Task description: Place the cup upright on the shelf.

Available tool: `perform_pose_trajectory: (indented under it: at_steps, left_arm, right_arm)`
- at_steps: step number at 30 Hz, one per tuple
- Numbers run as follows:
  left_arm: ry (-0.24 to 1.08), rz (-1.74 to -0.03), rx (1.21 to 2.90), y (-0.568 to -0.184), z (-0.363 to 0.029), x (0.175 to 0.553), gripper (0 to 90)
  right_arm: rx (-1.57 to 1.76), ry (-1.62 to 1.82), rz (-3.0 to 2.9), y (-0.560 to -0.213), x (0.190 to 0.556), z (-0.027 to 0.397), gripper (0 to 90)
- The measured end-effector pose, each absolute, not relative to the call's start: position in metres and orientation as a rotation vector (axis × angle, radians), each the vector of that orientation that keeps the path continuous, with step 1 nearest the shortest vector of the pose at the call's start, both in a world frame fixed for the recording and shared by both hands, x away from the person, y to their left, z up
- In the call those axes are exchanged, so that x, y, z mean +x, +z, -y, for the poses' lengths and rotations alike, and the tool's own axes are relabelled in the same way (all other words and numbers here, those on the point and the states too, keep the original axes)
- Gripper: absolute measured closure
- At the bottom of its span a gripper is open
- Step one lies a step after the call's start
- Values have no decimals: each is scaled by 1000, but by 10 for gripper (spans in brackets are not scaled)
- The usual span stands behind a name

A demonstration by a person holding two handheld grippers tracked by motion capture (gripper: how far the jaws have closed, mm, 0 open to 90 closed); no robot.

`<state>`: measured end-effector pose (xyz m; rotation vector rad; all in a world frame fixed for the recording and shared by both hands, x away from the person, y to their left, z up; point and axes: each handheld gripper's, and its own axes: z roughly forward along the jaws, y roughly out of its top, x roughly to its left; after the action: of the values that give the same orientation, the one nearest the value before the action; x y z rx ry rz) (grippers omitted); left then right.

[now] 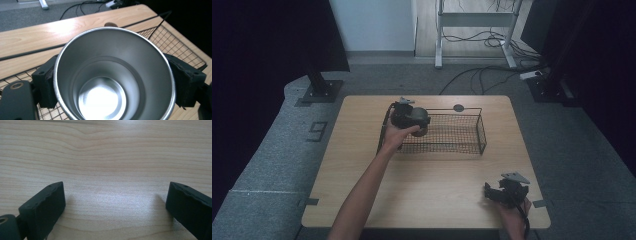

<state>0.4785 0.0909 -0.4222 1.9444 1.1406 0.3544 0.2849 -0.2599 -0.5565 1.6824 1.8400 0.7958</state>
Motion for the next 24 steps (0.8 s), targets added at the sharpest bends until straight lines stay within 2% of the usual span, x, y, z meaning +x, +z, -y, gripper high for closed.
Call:
perform_pose_trajectory:
  at_steps: [24]
  left_arm:
    - [296, -1239, 1999, -465, -84, 496, 140]
  right_arm:
    - [1680, 796, -1839, -557, 285, 260, 26]
